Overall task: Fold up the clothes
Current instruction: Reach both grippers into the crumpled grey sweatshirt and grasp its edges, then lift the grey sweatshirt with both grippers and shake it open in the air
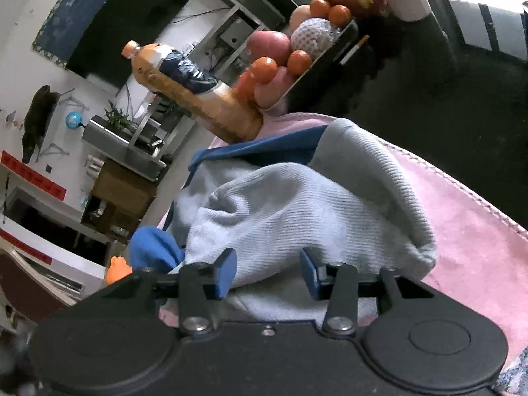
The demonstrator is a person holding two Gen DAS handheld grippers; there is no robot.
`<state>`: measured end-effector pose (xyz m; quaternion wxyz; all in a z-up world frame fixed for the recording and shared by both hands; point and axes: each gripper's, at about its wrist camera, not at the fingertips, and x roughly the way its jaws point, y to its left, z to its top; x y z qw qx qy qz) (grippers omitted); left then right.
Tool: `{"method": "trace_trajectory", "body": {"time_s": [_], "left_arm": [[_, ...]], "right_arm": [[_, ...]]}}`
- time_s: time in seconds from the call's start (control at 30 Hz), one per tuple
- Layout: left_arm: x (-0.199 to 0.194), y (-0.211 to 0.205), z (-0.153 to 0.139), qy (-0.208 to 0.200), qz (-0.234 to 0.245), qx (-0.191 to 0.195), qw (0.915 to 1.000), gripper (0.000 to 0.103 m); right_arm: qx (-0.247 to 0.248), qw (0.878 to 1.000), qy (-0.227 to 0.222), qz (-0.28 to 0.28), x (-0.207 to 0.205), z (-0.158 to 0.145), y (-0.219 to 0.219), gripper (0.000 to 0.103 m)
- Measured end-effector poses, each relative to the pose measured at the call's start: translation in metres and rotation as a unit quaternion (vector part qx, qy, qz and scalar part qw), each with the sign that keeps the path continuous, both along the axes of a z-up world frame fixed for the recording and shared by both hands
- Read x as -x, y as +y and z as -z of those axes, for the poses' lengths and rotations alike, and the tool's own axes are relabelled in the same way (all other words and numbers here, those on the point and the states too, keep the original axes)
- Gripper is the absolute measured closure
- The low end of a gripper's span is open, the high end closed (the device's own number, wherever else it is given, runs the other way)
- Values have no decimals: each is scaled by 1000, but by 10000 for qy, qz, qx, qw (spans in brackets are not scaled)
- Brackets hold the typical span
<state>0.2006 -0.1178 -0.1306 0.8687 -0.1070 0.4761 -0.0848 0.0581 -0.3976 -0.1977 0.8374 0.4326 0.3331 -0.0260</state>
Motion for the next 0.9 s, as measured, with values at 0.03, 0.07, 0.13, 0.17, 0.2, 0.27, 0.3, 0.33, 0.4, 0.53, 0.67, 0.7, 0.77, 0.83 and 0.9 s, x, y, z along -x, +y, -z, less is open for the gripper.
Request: {"method": "trace_trajectory", "body": {"time_s": [0.03, 0.07, 0.13, 0.17, 0.2, 0.27, 0.3, 0.33, 0.4, 0.53, 0.67, 0.7, 0.77, 0.83, 0.9], "left_arm": [[-13, -7, 7, 134, -47, 9, 9999, 26], [-24, -12, 14, 257, -103, 22, 9996, 26], [-40, -19, 24, 476, -236, 59, 9986, 28], [-48, -22, 30, 585, -302, 77, 9978, 29], [-55, -26, 34, 662, -365, 33, 9971, 33], [-63, -33, 40, 764, -435, -228, 9959, 34], [-67, -36, 43, 828, -466, -352, 9949, 37], [-70, -39, 46, 895, -494, -435, 9938, 40], [-77, -44, 50, 986, -523, -549, 9922, 40], [-79, -55, 50, 974, -425, -971, 9896, 60], [-64, -35, 37, 927, -659, -603, 9917, 83], [-56, -28, 29, 797, -683, -591, 9927, 84], [-34, -8, 12, 472, -639, -483, 9957, 84], [-12, 15, -4, 234, -697, -294, 9969, 86], [11, 41, -17, 120, -850, -17, 9963, 86]], "right_arm": [[-26, 10000, 41, 22, 1, 3, -4, 59], [-111, 9999, 105, 48, 1, 7, -8, 59], [-414, 9988, 222, 98, 2, 16, -17, 59], [-555, 9980, 273, 125, 2, 21, -20, 59], [-666, 9971, 326, 149, 2, 24, -23, 59], [-758, 9963, 384, 136, 0, 29, -24, 59], [-786, 9960, 398, 109, -1, 30, -23, 59], [-804, 9959, 405, 68, -1, 31, -22, 58], [-813, 9958, 415, -13, -3, 32, -20, 55], [-711, 9963, 444, -202, -7, 32, -13, 51], [-636, 9962, 559, -219, -9, 35, -15, 49], [-635, 9961, 577, -202, -9, 36, -16, 49], [-623, 9961, 590, -181, -9, 36, -19, 48], [-647, 9963, 526, -194, -7, 36, -21, 44], [-666, 9966, 444, -195, -5, 34, -22, 44]]}}
